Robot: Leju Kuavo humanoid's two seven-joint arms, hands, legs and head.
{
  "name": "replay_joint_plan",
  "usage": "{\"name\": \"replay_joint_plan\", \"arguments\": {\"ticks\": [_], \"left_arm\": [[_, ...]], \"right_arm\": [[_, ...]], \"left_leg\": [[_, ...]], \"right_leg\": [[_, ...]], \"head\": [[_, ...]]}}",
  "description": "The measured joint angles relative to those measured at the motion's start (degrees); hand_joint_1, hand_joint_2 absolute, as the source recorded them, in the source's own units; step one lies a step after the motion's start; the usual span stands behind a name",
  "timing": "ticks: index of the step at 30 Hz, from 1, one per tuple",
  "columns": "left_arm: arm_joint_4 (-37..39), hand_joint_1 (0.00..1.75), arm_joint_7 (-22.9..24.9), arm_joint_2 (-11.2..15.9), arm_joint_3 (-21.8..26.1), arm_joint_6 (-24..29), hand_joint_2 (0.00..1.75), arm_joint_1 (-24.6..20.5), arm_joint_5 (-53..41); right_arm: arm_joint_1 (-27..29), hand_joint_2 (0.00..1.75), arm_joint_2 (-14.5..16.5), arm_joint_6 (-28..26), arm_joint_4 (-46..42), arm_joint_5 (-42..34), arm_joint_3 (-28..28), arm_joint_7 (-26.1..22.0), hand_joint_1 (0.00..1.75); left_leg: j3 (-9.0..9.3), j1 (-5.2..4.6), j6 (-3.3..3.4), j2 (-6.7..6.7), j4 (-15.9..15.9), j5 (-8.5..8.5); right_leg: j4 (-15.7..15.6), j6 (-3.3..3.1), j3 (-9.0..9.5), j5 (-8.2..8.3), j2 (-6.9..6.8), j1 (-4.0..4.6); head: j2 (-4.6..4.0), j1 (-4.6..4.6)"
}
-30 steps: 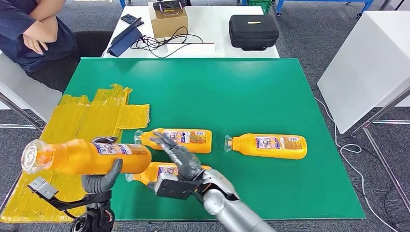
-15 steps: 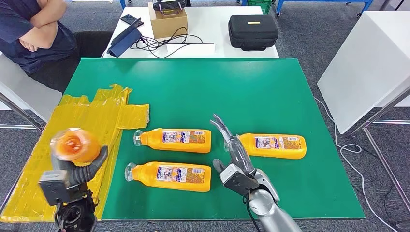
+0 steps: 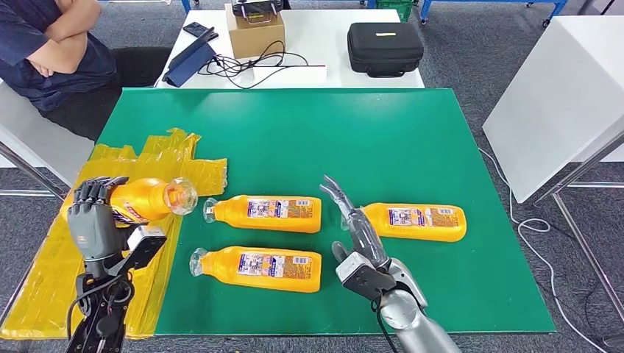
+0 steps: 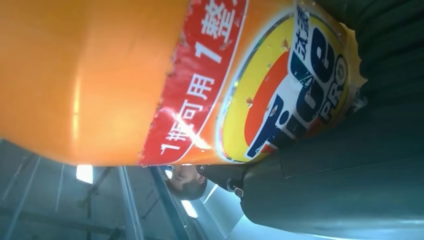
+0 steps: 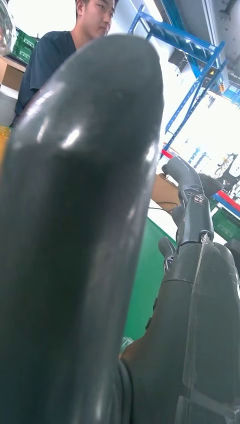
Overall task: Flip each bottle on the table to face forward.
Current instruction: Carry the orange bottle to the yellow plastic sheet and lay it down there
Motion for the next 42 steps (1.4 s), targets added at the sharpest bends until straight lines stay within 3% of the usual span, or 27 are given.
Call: {"name": "replay_joint_plan", "arguments": {"ticks": [5,9,16,22,23,26,27,36,40,42], "left_arm": [[5.9,1.75,3.2,0.1,5.2,0.0,1.75,-4.3,-23.6],[12.9,1.75,7.0,0.9,8.9,0.0,1.75,-8.3,-33.3],[22.5,1.75,11.1,2.4,10.5,0.0,1.75,-11.1,-36.8],[28.7,1.71,16.3,4.4,7.3,0.1,1.75,-11.6,-34.3],[30.0,1.44,16.5,4.7,7.0,0.1,1.75,-11.8,-34.1],[33.7,0.17,16.8,5.6,5.9,0.1,1.75,-12.4,-33.0],[34.8,0.00,16.9,5.9,5.6,0.1,1.75,-12.7,-32.7],[43.7,0.00,16.9,7.3,3.7,0.1,1.75,-17.1,-32.0],[45.4,0.00,16.6,7.7,3.4,0.1,0.00,-17.9,-31.8],[46.0,0.00,16.3,7.9,3.3,0.1,0.00,-18.2,-31.4]], "right_arm": [[0.4,0.00,-0.2,1.0,-1.4,-0.5,0.2,0.4,0.00],[1.7,0.00,-0.6,1.2,-3.7,-0.6,0.4,1.0,0.00],[4.8,0.00,-1.7,1.2,-7.7,-0.6,0.6,1.9,0.00],[5.0,0.00,-2.7,2.2,-8.2,-1.5,0.7,1.5,0.00],[4.9,0.00,-2.8,2.4,-8.2,-1.7,0.8,1.4,0.00],[4.5,0.00,-3.2,2.6,-8.2,-2.4,1.2,1.0,0.00],[4.4,0.00,-3.3,2.6,-8.2,-2.5,1.3,0.9,0.00],[3.0,0.00,-3.9,2.8,-7.3,-2.7,2.2,1.4,0.00],[2.8,0.00,-4.1,2.9,-7.0,-2.7,2.4,1.4,0.00],[2.7,0.00,-4.2,2.9,-6.8,-2.7,2.7,1.4,0.00]], "left_leg": [[0.02,0.00,-0.02,-0.03,0.0,0.03],[0.05,0.01,-0.03,-0.01,0.0,0.04],[-0.03,0.01,-0.04,0.01,0.0,0.03],[-0.03,-0.01,-0.04,0.01,0.0,0.04],[-0.03,0.00,-0.04,0.01,0.0,0.04],[-0.01,0.00,-0.03,0.01,0.0,0.04],[0.00,0.00,-0.03,-0.01,0.0,0.04],[0.26,-0.01,-0.12,-0.25,0.0,0.11],[0.35,0.00,-0.15,-0.29,0.0,0.18],[0.39,0.00,-0.15,-0.34,0.0,0.20]], "right_leg": [[0.0,0.00,0.01,0.01,0.00,0.01],[0.0,0.00,0.01,0.02,0.00,0.01],[0.0,0.00,-0.05,0.01,0.01,0.01],[0.0,0.00,-0.05,0.01,0.01,-0.01],[0.0,0.00,-0.04,0.01,0.01,-0.01],[0.0,0.00,-0.01,0.01,0.01,0.00],[0.0,0.00,0.00,0.01,0.00,0.00],[0.0,-0.02,0.30,0.00,-0.18,0.00],[0.1,-0.02,0.42,0.01,-0.21,0.00],[0.1,-0.02,0.47,0.01,-0.25,0.00]], "head": [[0.00,0.01],[0.00,0.01],[0.00,0.00],[0.00,-0.01],[0.00,0.01],[0.00,0.01],[0.00,0.01],[0.00,-0.01],[0.00,-0.01],[0.00,-0.01]]}}
